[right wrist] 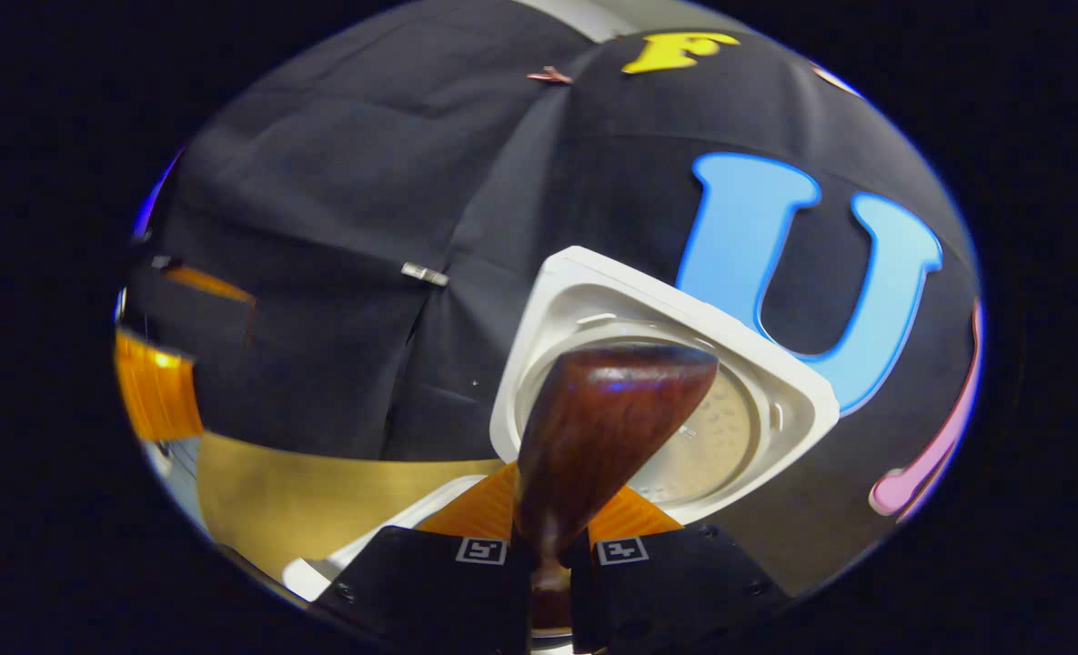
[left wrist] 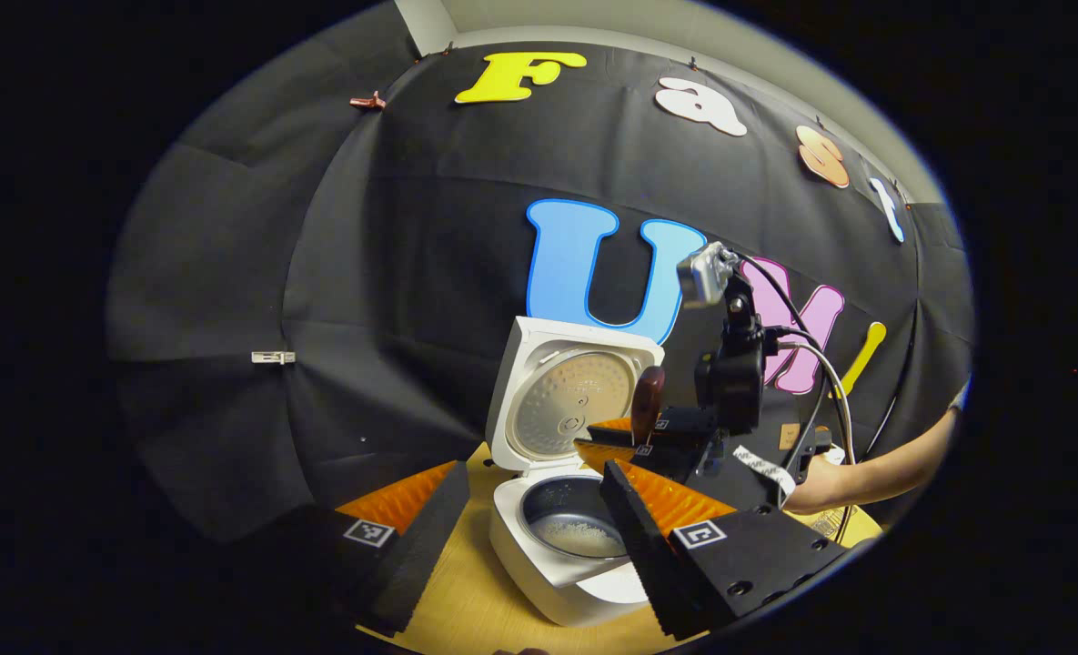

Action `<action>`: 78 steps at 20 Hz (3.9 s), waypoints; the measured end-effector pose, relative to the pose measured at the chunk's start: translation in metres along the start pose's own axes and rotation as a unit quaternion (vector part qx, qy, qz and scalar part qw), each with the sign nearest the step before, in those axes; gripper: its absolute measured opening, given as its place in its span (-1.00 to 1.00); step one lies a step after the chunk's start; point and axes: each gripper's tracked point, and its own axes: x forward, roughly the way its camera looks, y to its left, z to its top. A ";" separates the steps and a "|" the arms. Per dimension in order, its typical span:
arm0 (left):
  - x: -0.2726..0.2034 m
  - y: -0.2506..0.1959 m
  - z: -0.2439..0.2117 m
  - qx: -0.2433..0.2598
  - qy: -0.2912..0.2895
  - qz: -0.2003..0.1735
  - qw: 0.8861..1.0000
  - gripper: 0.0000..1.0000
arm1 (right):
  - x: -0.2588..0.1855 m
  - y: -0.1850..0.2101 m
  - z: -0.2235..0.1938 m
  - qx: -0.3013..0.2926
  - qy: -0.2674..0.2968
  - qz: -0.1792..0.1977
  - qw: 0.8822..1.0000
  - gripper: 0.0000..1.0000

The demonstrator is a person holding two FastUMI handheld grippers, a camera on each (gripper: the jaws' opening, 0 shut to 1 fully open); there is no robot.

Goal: Close the left gripper, press the button to open the rice cooker; take a wooden spoon from the chopstick holder with the right hand, scoop a spoonful of rice and pour it into the rice cooker, then put the wooden spoon back into the chopstick holder.

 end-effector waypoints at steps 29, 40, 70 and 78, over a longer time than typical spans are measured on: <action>0.035 -0.116 0.008 -0.003 0.005 -0.028 1.000 0.91 | -0.315 -0.269 -0.058 0.514 -0.160 -0.199 0.819 -0.58; 0.040 -0.170 0.013 -0.010 0.008 -0.004 1.000 0.91 | -0.467 -0.368 -0.181 0.435 -0.107 -0.327 0.832 -0.58; 0.014 -0.199 0.024 0.039 0.019 0.026 0.999 0.91 | -0.457 -0.365 -0.428 0.445 0.105 -0.380 0.804 -0.25; 0.031 -0.201 0.035 0.036 0.005 0.011 0.999 0.91 | -0.504 -0.365 -0.399 0.449 0.064 -0.418 0.787 0.80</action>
